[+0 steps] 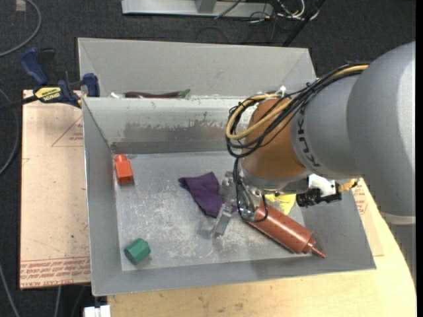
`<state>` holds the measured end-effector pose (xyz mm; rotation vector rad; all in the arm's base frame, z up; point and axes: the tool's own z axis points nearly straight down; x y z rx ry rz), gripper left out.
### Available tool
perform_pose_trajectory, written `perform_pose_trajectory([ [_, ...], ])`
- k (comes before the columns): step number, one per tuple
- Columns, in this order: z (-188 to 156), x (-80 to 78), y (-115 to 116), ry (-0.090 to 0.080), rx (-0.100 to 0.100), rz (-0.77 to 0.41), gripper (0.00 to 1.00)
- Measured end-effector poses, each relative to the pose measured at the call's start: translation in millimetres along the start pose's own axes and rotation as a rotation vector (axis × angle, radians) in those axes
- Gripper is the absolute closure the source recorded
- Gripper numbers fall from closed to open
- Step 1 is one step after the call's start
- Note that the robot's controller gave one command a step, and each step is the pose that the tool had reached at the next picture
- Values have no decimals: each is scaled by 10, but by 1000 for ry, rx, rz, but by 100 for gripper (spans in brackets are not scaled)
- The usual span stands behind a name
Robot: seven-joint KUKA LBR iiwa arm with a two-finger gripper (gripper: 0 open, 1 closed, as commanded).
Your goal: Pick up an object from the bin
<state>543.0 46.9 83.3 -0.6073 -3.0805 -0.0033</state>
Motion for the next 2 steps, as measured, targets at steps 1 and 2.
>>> perform_pose_trajectory([
  [1,130,-71,82,-4,-2,229,100],
  [2,130,-71,82,-4,-3,229,100],
])
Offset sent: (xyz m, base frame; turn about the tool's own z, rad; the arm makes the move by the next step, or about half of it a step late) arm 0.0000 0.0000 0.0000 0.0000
